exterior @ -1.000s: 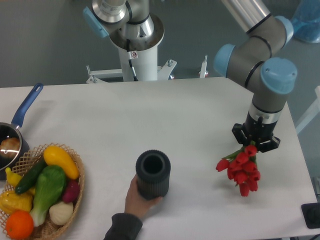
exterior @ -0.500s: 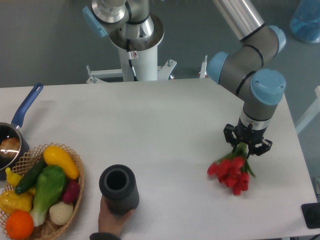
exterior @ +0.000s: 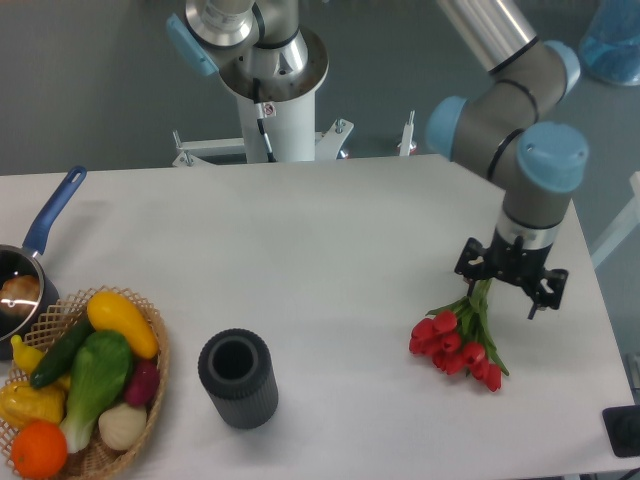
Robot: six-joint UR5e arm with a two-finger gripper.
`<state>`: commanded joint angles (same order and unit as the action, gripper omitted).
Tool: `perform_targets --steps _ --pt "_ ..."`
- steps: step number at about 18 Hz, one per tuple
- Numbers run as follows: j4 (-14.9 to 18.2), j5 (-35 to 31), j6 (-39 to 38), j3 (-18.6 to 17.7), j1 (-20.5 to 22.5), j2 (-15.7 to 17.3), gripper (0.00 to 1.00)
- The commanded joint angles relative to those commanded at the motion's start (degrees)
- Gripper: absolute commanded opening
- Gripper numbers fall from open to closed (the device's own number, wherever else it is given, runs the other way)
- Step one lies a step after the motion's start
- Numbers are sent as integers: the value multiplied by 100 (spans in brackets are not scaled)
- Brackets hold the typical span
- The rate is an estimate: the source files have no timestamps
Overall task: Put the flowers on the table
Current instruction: 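Open the gripper to release the tulips onto the table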
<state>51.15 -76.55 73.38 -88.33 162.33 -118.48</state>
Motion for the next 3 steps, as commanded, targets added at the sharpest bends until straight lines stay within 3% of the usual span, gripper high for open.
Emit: perform_targets --steps 3 --pt "-9 -18 220 0 9 -26 100"
